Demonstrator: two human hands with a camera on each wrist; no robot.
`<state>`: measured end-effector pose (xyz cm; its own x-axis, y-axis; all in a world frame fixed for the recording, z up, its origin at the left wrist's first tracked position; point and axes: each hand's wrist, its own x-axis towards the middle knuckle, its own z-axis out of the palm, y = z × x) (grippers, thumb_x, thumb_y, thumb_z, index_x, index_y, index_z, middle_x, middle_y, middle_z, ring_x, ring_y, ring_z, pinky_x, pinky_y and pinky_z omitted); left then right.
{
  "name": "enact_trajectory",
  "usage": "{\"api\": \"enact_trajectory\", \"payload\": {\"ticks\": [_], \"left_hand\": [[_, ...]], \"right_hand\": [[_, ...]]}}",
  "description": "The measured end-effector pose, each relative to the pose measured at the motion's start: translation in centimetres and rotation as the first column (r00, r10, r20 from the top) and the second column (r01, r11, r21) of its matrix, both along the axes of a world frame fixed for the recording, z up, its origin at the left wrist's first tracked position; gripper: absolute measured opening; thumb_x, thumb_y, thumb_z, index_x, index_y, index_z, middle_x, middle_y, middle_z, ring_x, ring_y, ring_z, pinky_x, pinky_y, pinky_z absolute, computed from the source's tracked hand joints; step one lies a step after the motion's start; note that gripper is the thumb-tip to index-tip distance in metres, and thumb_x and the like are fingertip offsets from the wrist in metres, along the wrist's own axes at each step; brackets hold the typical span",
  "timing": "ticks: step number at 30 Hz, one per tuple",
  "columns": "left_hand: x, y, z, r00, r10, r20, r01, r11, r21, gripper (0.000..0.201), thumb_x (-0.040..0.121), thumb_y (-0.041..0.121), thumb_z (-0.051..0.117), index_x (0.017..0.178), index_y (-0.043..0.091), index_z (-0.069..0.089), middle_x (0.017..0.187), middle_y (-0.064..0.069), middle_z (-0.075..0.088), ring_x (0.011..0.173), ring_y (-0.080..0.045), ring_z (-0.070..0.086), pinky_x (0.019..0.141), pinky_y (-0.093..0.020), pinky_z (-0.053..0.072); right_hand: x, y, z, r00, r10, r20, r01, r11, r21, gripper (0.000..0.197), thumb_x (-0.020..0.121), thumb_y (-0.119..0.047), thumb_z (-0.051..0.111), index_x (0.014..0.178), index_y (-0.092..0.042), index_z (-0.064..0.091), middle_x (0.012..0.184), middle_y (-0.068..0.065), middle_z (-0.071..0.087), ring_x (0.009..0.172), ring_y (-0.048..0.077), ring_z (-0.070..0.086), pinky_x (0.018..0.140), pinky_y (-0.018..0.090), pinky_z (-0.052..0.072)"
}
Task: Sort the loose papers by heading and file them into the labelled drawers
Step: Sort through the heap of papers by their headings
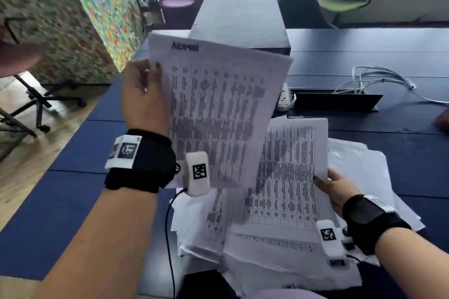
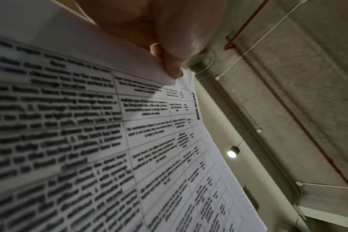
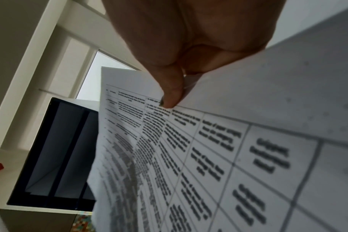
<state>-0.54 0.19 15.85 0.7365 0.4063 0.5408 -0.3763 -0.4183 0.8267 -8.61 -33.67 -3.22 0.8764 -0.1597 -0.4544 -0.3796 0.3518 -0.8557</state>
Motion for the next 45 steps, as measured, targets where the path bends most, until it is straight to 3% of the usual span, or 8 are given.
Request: {"api": "enact_trajectory", "payload": {"ticks": [3,10,18,21,24,29,37,45], "left_hand": [[0.3,-0.9,-3.6,0.983,-0.068,-0.172,0.066,0.998,-0.014,0.008,0.096,0.022,0.049,0.09,0.017,0.051,0.072,0.012,0.051,0.061,0.012,0.047,0.058,-0.01,0.035],[-0.5,-3.7,-10.3,0.869,-0.1,-0.484,0.032,0.989,-0.146,0.012,0.097,0.02,0.047,0.089,0.012,0.051,0.069,0.004,0.05,0.061,-0.008,0.044,0.049,-0.014,0.034],[-1.3,-5.8,-12.6,0.732,-0.146,-0.665,-0.002,0.976,-0.217,0.009,0.097,0.026,0.046,0.102,0.019,0.042,0.075,0.007,0.053,0.065,-0.012,0.049,0.05,-0.018,0.035],[-1.7,-6.7,-13.2,0.682,-0.215,-0.699,0.054,0.968,-0.245,0.024,0.099,0.025,0.042,0.121,0.016,0.044,0.098,0.001,0.062,0.085,-0.017,0.058,0.067,-0.016,0.04],[-1.9,-7.1,-14.5,0.658,-0.238,-0.714,0.127,0.97,-0.207,0.033,0.1,0.022,0.038,0.131,0.011,0.041,0.117,-0.01,0.06,0.1,-0.023,0.055,0.08,-0.021,0.035],[-1.9,-7.0,-16.5,0.606,-0.334,-0.722,0.285,0.939,-0.195,0.022,0.099,0.016,0.04,0.116,0.017,0.054,0.103,-0.002,0.061,0.095,-0.023,0.057,0.083,-0.025,0.042],[-2.5,-2.4,-19.1,0.545,-0.04,-0.838,0.124,0.992,0.033,0.027,0.085,0.006,0.051,0.106,0.015,0.064,0.104,-0.001,0.066,0.1,-0.021,0.061,0.086,-0.028,0.046],[-3.3,-3.9,-19.3,0.553,-0.008,-0.833,0.333,0.919,0.212,0.025,0.084,0.023,0.06,0.108,0.025,0.069,0.11,-0.005,0.055,0.107,-0.023,0.054,0.097,-0.03,0.043]], "right_hand": [[-0.1,0.1,0.4,0.998,0.013,0.061,-0.016,0.998,0.053,0.096,0.01,-0.037,0.094,0.097,-0.011,0.06,0.071,0.004,0.073,0.059,0.02,0.069,0.049,0.034,0.055],[0.2,0.8,1.3,0.995,0.049,0.089,-0.059,0.992,0.11,0.028,0.088,0.005,0.046,0.106,-0.01,0.059,0.083,0.008,0.074,0.068,0.022,0.071,0.056,0.035,0.057],[0.1,2.1,1.2,0.99,0.107,0.093,-0.119,0.984,0.132,0.047,0.048,-0.019,0.087,0.093,-0.015,0.073,0.084,0.014,0.073,0.068,0.025,0.07,0.057,0.037,0.058],[0.4,1.7,0.7,0.999,0.001,-0.033,0.001,0.999,0.035,0.031,0.085,-0.035,0.06,0.102,-0.01,0.065,0.086,0.009,0.074,0.075,0.023,0.071,0.069,0.04,0.058],[0.3,1.3,0.2,0.993,0.038,-0.107,-0.057,0.983,-0.175,0.057,0.081,-0.062,0.053,0.102,-0.011,0.067,0.098,0.009,0.072,0.091,0.026,0.068,0.088,0.044,0.051],[-0.1,0.8,-0.5,0.98,0.174,-0.102,-0.201,0.862,-0.465,0.034,0.08,0.001,0.065,0.113,-0.007,0.058,0.105,0.015,0.067,0.094,0.028,0.064,0.093,0.047,0.048],[-0.7,-3.0,-0.5,0.985,0.044,-0.17,-0.141,0.774,-0.617,0.033,0.086,0.004,0.057,0.115,-0.012,0.055,0.1,0.012,0.062,0.089,0.025,0.058,0.09,0.038,0.045],[-0.8,-4.5,-2.1,0.982,-0.034,-0.186,-0.065,0.865,-0.498,0.038,0.086,0.011,0.049,0.122,-0.003,0.052,0.096,0.015,0.063,0.093,0.032,0.057,0.096,0.052,0.043]]}}
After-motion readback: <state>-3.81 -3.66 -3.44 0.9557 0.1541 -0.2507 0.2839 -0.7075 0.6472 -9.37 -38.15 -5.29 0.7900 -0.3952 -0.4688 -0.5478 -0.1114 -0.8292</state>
